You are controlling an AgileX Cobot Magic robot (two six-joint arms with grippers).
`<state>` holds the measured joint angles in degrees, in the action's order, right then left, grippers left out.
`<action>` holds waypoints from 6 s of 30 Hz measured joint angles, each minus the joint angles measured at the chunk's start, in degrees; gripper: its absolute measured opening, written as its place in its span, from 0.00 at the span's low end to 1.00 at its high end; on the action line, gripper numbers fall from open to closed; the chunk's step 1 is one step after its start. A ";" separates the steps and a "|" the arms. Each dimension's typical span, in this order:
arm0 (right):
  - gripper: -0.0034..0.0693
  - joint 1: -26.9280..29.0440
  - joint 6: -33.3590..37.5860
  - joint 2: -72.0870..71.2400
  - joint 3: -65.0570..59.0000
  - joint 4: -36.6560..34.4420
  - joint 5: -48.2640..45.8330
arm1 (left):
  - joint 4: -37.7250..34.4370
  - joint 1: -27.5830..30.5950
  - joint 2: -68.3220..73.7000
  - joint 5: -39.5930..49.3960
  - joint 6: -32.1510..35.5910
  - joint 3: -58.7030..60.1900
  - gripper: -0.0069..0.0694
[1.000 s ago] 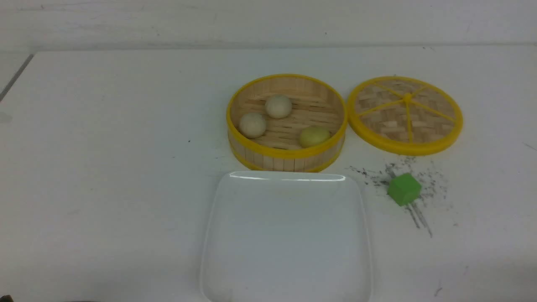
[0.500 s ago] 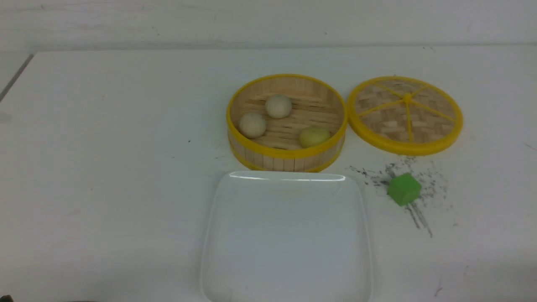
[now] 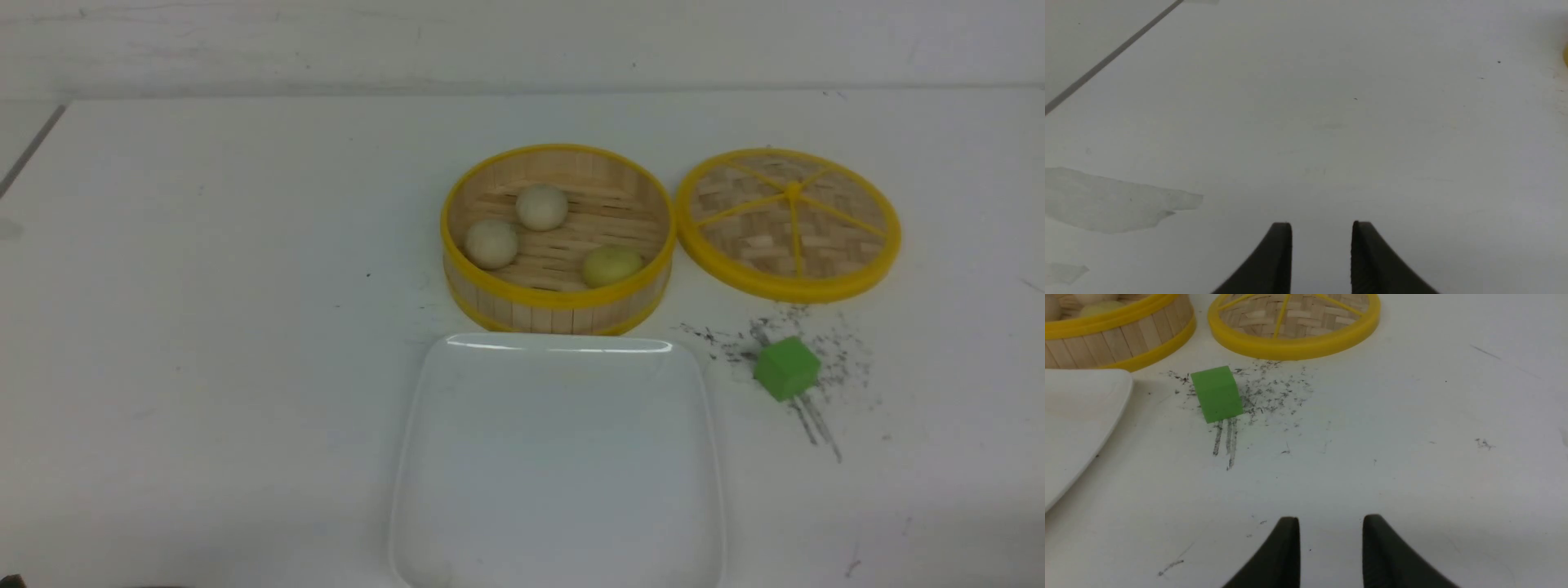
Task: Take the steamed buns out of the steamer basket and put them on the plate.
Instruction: Use the right arm to grab the steamed stuffed bun that is closest to it
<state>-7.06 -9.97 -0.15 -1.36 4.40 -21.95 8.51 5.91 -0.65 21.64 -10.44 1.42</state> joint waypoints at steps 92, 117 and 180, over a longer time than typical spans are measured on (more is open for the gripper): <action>0.38 -0.19 -102.82 14.00 13.44 95.43 41.03 | -75.02 0.00 0.00 -2.19 44.27 0.16 0.41; 0.38 -0.19 -102.57 38.01 34.01 95.43 51.40 | -75.43 0.00 37.00 14.82 59.60 -31.82 0.41; 0.38 -0.19 -114.87 90.96 60.58 88.81 69.03 | -71.98 0.00 50.28 13.32 69.51 -38.99 0.41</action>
<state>-7.25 -124.84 90.82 59.22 93.21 47.08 -63.46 5.91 49.63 34.95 59.08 -37.56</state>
